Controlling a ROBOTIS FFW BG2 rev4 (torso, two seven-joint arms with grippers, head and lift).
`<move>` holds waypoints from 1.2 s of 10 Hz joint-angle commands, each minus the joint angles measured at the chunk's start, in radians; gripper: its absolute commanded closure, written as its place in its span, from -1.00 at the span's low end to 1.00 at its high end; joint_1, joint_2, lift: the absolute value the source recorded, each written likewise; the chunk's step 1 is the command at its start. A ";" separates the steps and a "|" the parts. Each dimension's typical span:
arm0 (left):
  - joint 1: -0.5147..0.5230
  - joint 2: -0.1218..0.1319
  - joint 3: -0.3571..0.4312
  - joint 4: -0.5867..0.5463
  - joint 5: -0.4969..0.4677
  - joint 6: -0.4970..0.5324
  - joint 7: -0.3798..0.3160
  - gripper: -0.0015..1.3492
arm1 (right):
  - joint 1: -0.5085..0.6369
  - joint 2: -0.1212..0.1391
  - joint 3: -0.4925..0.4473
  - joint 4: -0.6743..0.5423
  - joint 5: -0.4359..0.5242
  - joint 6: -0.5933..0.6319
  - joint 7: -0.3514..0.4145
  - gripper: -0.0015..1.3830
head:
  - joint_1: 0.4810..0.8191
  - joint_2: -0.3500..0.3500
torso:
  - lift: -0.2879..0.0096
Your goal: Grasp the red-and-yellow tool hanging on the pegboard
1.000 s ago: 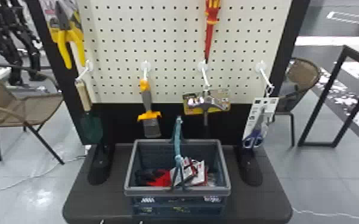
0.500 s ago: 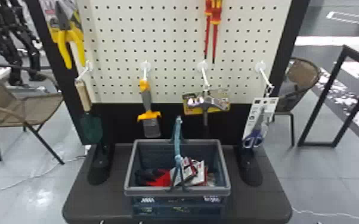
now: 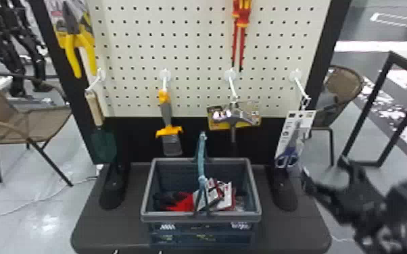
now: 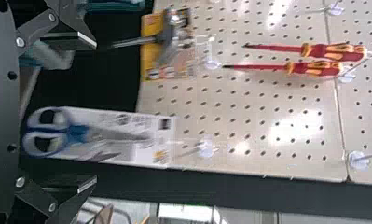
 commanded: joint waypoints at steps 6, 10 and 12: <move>-0.035 0.026 -0.034 0.000 0.003 0.042 0.001 -0.75 | -0.578 -0.159 0.167 0.060 -0.207 0.364 0.108 -0.60 | -0.60 0.00 | 0.26; -0.053 0.028 -0.048 0.008 0.003 0.057 -0.001 -0.75 | -0.884 -0.285 0.442 0.214 -0.468 0.433 0.113 -0.60 | -0.60 0.00 | 0.26; -0.078 0.034 -0.066 0.025 0.006 0.063 -0.001 -0.75 | -0.986 -0.309 0.568 0.263 -0.535 0.433 0.119 -0.60 | -0.60 0.00 | 0.26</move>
